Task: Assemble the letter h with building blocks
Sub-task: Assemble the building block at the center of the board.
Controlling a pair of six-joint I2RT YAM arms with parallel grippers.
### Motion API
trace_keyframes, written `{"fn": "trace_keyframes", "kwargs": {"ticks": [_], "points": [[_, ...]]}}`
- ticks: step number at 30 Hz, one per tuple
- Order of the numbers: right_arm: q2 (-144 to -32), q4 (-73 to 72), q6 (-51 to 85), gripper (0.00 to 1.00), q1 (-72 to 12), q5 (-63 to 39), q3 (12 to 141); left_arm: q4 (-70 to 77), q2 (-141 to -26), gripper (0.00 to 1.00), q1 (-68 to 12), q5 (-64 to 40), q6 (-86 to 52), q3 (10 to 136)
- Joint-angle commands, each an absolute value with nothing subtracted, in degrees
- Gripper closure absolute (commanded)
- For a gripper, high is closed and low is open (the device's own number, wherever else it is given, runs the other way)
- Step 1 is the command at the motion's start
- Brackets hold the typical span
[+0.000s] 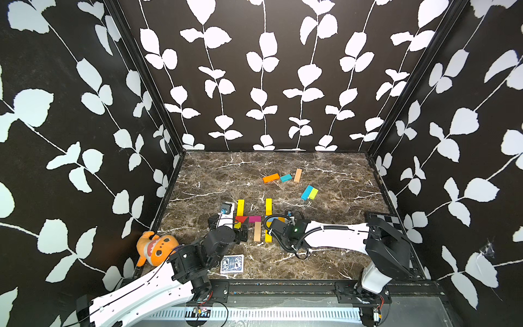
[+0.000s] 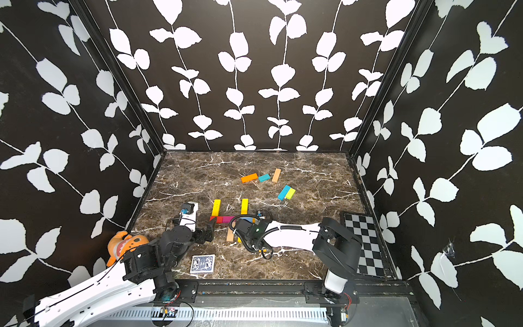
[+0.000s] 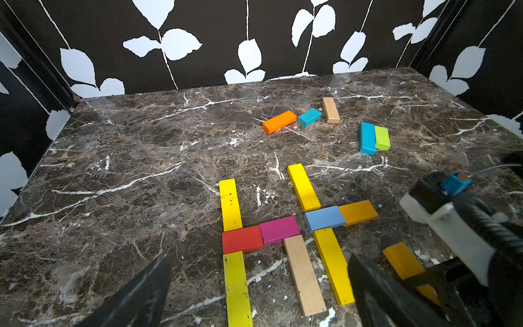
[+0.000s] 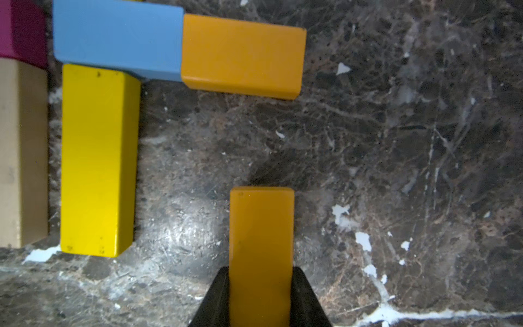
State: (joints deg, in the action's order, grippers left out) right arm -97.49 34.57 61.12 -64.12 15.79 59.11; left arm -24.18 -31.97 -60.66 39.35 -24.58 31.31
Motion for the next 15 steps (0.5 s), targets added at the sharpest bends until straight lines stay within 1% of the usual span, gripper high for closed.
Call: {"fn": "trace_keyframes", "kwargs": {"ticks": [1,15], "points": [[-99.23,34.12,61.55,0.69,-63.39,16.89,61.78,-25.58,-31.37,0.01,-60.51,39.11,-24.81,30.68],[-101.44,33.42,61.43,0.69,-61.33,17.05,62.57,-25.75,-31.45,0.01,-60.55,39.73,-24.57,30.76]]}}
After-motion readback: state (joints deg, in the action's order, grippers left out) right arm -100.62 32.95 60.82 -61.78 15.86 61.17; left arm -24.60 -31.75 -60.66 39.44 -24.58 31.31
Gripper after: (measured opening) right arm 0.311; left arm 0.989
